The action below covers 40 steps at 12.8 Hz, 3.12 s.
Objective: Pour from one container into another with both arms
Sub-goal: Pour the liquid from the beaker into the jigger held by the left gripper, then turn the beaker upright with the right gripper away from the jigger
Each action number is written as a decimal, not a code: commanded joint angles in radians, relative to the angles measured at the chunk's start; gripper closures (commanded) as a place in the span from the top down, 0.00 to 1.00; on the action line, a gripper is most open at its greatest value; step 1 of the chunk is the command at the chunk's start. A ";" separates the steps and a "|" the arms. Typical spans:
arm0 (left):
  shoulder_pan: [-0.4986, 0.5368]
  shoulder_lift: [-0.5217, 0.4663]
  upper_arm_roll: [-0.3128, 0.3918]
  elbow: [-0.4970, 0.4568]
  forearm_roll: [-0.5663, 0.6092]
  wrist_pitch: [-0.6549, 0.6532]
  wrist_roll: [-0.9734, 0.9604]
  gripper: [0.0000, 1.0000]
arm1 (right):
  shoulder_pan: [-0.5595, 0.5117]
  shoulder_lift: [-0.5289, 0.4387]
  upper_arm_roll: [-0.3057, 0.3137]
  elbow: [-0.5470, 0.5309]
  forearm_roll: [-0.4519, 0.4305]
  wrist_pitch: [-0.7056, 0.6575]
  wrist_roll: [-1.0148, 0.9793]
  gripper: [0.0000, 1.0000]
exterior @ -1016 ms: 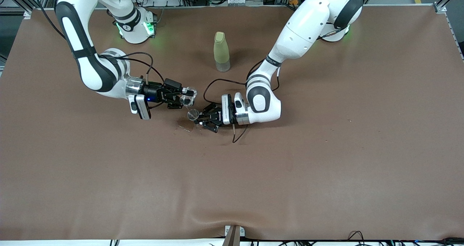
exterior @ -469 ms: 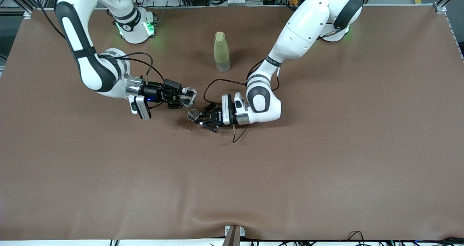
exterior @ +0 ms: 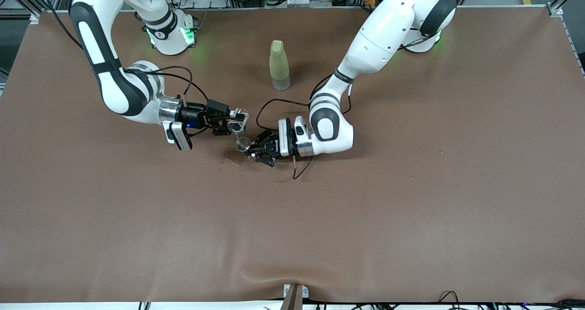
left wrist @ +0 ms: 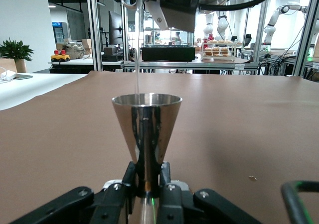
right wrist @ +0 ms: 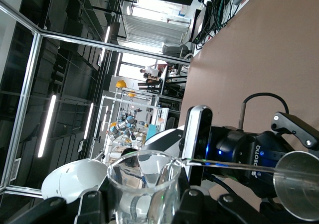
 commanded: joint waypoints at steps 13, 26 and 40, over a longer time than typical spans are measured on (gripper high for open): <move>-0.014 0.015 0.008 0.018 -0.034 0.016 0.000 0.00 | 0.004 0.005 -0.009 -0.008 0.030 -0.047 0.090 0.10; -0.012 0.016 0.008 0.018 -0.035 0.016 -0.003 0.00 | -0.013 0.025 -0.010 -0.002 0.028 -0.110 0.220 0.10; -0.012 0.016 0.008 0.018 -0.037 0.016 -0.003 0.00 | -0.015 0.042 -0.010 0.007 0.028 -0.103 0.325 0.10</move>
